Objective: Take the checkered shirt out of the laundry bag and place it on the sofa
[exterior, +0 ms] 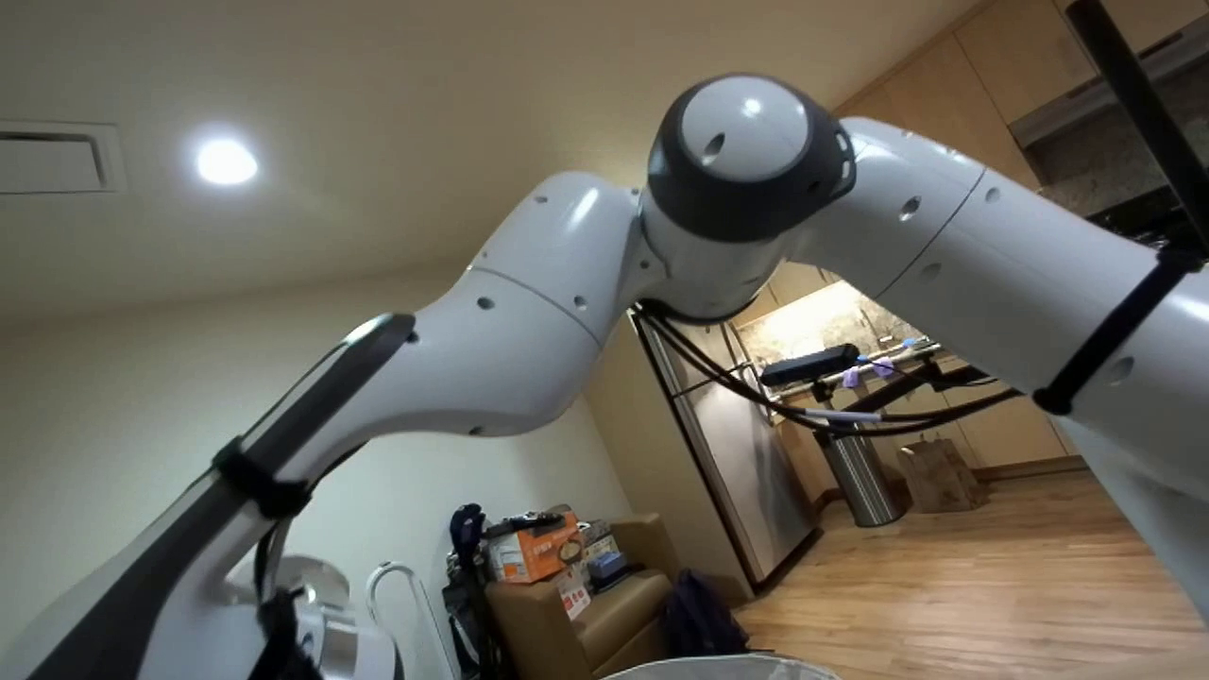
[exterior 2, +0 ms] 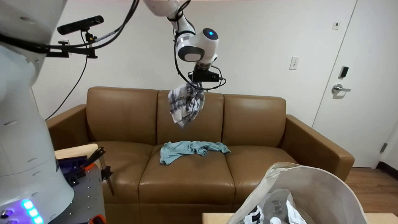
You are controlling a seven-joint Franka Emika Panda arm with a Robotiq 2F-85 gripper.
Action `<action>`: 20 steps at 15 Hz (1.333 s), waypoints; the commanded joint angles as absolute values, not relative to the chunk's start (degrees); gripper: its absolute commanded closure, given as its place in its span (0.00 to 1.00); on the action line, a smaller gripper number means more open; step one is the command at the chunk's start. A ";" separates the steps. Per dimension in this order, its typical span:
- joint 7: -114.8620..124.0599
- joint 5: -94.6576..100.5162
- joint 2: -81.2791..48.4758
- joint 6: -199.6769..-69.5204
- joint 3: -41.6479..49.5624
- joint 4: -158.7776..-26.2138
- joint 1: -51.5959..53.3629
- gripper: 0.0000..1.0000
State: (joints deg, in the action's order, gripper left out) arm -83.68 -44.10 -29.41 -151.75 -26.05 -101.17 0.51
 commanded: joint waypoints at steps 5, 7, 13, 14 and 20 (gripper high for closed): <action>-85.53 -44.91 -35.77 -149.89 -26.03 -95.08 1.60 0.86; -76.58 -39.95 -35.45 -144.77 -21.52 -94.53 4.47 0.92; -55.27 -27.09 -46.64 -126.71 -17.79 -81.24 10.06 0.92; -54.53 -26.64 -49.19 -123.38 -19.48 -78.57 9.97 0.92; -57.51 -27.53 -52.13 -119.95 -22.63 -76.59 9.12 0.92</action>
State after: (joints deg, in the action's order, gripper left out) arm -58.09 -28.59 -51.71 -119.82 -21.57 -76.87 9.76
